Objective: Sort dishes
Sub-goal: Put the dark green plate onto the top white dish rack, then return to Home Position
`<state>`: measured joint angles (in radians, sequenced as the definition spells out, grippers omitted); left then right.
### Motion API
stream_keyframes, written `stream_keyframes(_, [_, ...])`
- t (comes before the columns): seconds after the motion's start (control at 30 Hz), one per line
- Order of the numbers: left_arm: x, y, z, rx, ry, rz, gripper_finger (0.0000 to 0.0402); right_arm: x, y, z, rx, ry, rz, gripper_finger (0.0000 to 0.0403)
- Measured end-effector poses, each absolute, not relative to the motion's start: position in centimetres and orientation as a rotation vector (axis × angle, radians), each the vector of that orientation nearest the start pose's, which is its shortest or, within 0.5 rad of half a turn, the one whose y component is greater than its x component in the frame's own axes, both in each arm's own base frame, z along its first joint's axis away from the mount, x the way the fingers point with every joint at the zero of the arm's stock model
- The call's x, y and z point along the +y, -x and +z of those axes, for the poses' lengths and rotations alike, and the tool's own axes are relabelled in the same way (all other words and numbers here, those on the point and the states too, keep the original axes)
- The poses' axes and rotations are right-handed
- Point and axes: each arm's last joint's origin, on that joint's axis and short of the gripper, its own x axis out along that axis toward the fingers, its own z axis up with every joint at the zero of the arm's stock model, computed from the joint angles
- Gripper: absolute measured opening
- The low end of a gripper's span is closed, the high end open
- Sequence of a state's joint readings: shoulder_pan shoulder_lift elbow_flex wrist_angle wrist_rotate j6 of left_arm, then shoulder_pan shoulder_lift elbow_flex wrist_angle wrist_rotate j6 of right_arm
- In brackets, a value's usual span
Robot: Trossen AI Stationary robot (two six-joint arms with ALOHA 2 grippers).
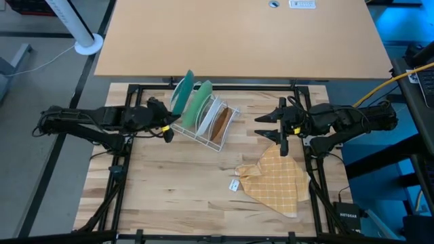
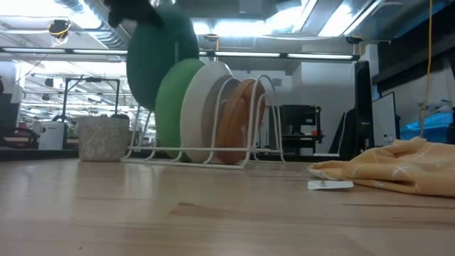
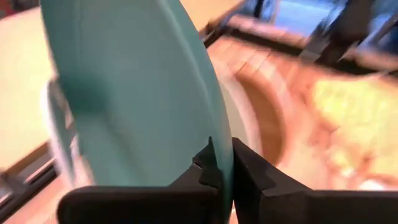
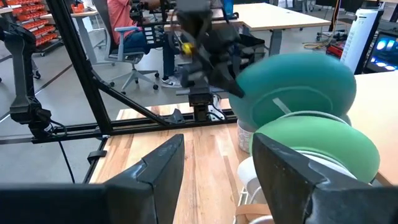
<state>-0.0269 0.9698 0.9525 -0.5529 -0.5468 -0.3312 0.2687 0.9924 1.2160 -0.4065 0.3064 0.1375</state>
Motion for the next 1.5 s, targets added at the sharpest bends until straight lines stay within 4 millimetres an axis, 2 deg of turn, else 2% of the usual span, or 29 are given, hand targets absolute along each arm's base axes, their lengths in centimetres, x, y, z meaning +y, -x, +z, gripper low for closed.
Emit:
stream_keyframes(0.5, [2.8, -19.1, 28.0, 0.626, 0.094, 0.702, 0.0057, 4.3, -19.0, 42.0, 0.173, -0.085, -0.05, 0.0195])
stream_keyframes(0.77, [2.8, -18.8, 25.6, 0.698, 0.074, 0.697, 0.0082, 4.3, -19.0, 42.0, 0.173, -0.085, -0.05, 0.0195])
stream_keyframes(1.03, [2.8, -18.3, 23.8, 0.75, 0.066, 0.713, 0.0125, 4.3, -19.0, 42.0, 0.173, -0.085, -0.05, 0.0195])
stream_keyframes(1.27, [2.8, -18.5, 24.0, 0.72, 0.079, 0.709, 0.0156, 4.3, -19.0, 42.0, 0.173, -0.085, -0.05, 0.0195])
stream_keyframes(1.5, [2.1, -18.6, 25.5, 0.673, 0.087, 0.661, 0.0155, 4.3, -19.0, 42.0, 0.172, -0.085, -0.05, 0.0195])
